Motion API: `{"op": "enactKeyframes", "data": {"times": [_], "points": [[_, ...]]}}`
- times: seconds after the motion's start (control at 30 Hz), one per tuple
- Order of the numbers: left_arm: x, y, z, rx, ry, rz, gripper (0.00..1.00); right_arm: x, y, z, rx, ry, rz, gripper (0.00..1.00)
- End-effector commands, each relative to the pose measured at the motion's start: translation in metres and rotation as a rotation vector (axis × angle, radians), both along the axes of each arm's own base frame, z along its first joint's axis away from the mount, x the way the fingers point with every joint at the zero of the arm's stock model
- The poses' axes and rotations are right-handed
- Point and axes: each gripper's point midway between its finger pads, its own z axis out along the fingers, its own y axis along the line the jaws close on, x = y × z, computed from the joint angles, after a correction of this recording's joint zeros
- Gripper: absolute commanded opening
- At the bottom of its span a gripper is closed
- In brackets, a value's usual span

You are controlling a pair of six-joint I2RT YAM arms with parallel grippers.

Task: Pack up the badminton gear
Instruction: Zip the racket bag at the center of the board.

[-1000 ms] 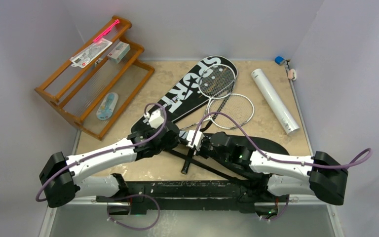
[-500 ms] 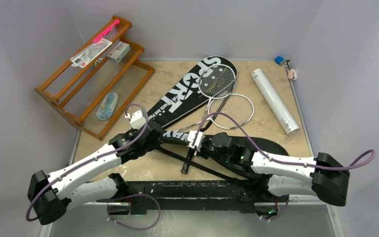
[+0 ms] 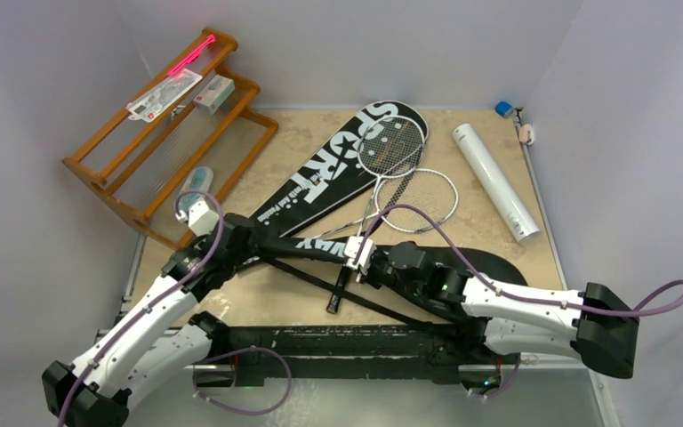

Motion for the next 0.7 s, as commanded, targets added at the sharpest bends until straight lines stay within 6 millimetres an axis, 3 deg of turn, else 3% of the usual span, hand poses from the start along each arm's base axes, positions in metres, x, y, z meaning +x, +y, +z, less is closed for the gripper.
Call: {"op": "enactKeyframes", "data": {"times": [0.0,0.1,0.17,0.27,0.4,0.47,0.53,0.6,0.67], "points": [[-0.002,0.031,-0.008,0.043,0.001,0.087,0.00,0.008,0.000,0.025,0.064,-0.048,-0.037,0.00],[0.001,0.033,-0.002,0.032,-0.018,0.096,0.00,0.008,0.000,0.031,0.070,-0.052,-0.032,0.00],[0.005,0.025,0.006,0.030,-0.031,0.037,0.13,0.007,0.001,0.034,0.073,-0.052,-0.023,0.00],[0.013,-0.010,0.018,0.004,-0.048,-0.209,0.29,0.005,0.004,0.038,0.081,-0.049,-0.013,0.00],[0.009,-0.060,0.036,-0.067,-0.048,-0.535,0.34,0.004,0.010,0.043,0.109,-0.036,-0.002,0.00],[0.003,-0.078,0.048,-0.095,-0.078,-0.662,0.42,0.003,0.015,0.044,0.121,-0.020,0.008,0.15],[-0.001,-0.085,0.055,-0.102,-0.107,-0.730,0.56,0.005,0.017,0.043,0.123,0.012,-0.016,0.44],[-0.005,-0.091,0.060,-0.107,-0.124,-0.789,0.60,0.011,0.014,0.045,0.134,0.055,-0.094,0.63],[-0.006,-0.094,0.059,-0.101,-0.122,-0.822,0.61,0.010,0.009,0.049,0.161,0.091,-0.128,0.66]]}}
